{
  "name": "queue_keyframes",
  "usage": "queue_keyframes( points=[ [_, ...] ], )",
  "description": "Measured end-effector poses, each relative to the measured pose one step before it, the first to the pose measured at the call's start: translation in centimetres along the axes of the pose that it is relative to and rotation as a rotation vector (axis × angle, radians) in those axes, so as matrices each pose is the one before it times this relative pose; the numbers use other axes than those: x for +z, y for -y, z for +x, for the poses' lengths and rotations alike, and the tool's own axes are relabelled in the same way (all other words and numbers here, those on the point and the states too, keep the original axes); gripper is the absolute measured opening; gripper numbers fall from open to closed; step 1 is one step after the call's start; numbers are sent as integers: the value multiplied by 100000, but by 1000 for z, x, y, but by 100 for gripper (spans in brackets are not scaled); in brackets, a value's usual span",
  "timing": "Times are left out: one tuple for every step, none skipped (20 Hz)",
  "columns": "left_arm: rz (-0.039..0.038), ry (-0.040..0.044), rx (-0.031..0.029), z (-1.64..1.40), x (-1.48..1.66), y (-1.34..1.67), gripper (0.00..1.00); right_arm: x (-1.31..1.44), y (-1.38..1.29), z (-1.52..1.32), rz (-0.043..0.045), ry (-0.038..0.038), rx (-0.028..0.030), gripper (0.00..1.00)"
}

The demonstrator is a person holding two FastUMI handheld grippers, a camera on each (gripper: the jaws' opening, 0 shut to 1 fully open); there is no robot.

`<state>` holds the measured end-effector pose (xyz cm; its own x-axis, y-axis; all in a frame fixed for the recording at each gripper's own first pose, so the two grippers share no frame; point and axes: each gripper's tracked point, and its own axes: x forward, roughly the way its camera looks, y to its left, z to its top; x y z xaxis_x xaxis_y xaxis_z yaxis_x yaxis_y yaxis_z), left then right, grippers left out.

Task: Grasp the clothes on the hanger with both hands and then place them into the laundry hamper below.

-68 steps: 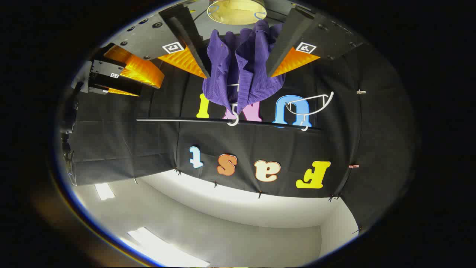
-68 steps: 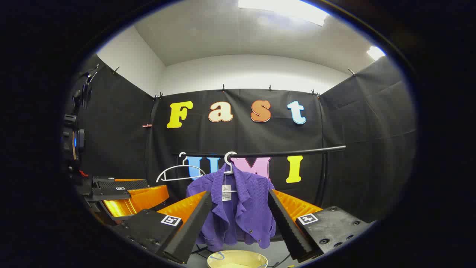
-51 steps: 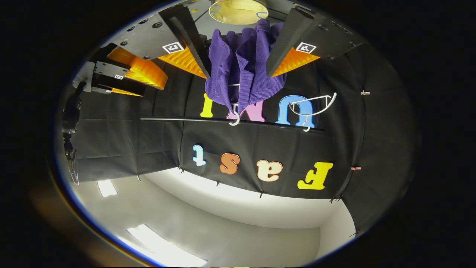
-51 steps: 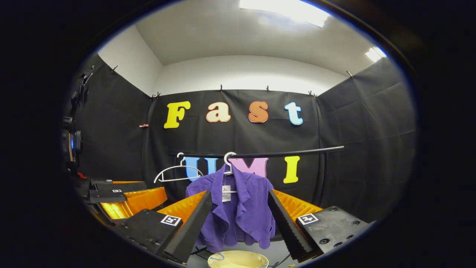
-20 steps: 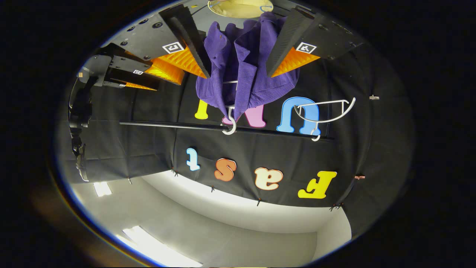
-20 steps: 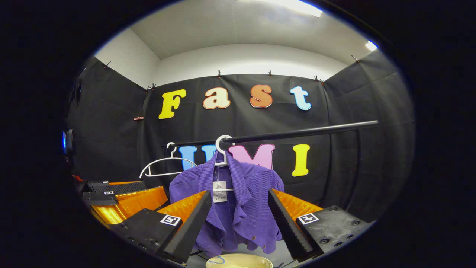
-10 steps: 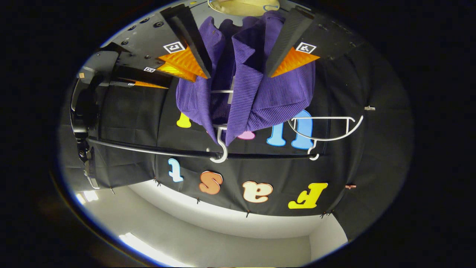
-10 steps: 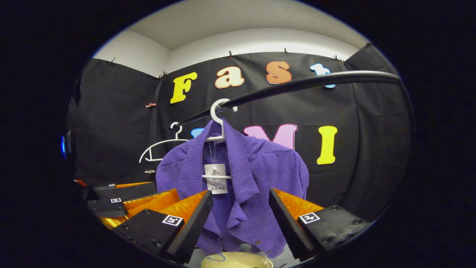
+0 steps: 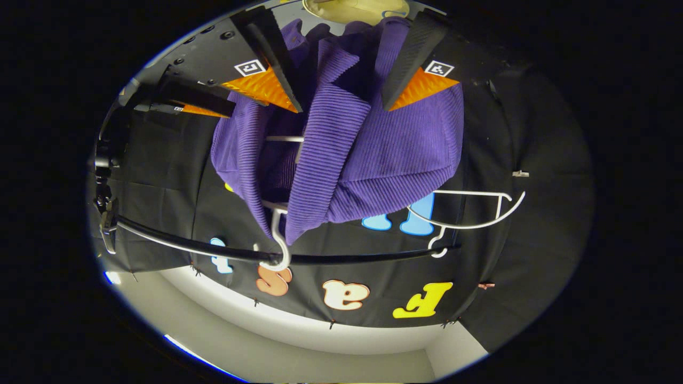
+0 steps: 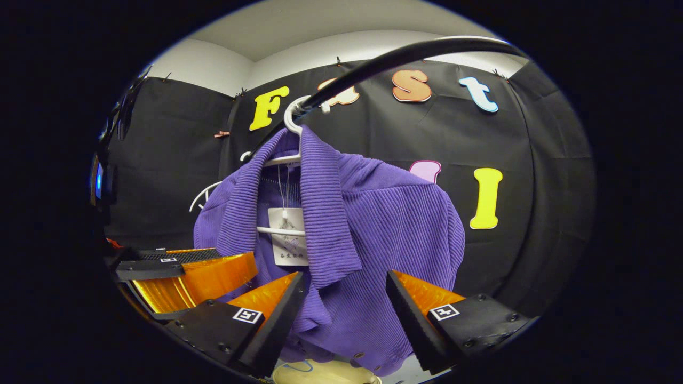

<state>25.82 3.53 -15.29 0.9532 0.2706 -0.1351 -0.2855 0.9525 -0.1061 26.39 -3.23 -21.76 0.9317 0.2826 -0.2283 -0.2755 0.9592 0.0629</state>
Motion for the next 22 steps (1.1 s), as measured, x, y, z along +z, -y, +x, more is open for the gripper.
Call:
queue_keyframes(
  points=[
    [159,-672,1519,506,-171,-373,92,-345,60,455,693,-709,128,98],
    [345,-894,1126,466,-255,-169,92,-347,-9,377,1104,-1075,521,98],
    [311,-842,756,370,-515,-35,92,-316,-140,400,1091,-679,559,97],
    [92,-566,789,481,-262,-25,92,-133,11,339,646,-506,506,96],
    [109,-179,801,250,-193,-45,92,-325,251,316,185,-417,19,95],
    [222,184,1097,417,-37,-188,92,-133,238,347,-43,-241,18,92],
    [248,282,1693,417,-108,-300,92,-54,21,414,-54,-72,-40,91],
    [-95,208,2002,493,44,-371,92,-34,114,486,-31,36,0,92],
    [-372,5,926,365,-230,-149,92,-21,-122,768,31,-240,321,93],
    [-408,173,-356,511,41,113,89,-238,-91,920,-105,-142,-74,93],
    [-372,486,-191,334,134,87,88,108,85,289,-5,-266,487,91],
    [-308,370,-40,460,107,-15,83,-35,-54,432,199,-156,184,81],
    [-393,442,-86,364,-40,-117,81,70,-29,457,193,132,120,78],
    [-617,447,350,417,100,-185,76,162,268,222,260,-24,-870,78],
    [-608,27,1365,401,-50,-450,72,189,659,389,273,1101,-1398,61],
    [-857,163,3447,275,178,-988,52,198,112,392,151,562,196,45],
    [-1080,657,1198,346,197,-388,31,-242,-206,463,-397,-487,1064,28],
    [-435,-205,-924,326,148,252,11,-57,-25,347,-238,411,1539,29],
    [77,-972,-879,266,-226,163,9,51,852,-415,537,565,-2076,29],
    [14,-396,-666,-38,57,61,6,337,-164,873,737,505,1514,5],
    [452,-159,76,-189,-17,-308,6,-124,-239,-483,607,-257,1955,5],
    [765,-496,-15,-21,49,-105,5,105,-85,-33,707,-164,2145,5]
  ],
)
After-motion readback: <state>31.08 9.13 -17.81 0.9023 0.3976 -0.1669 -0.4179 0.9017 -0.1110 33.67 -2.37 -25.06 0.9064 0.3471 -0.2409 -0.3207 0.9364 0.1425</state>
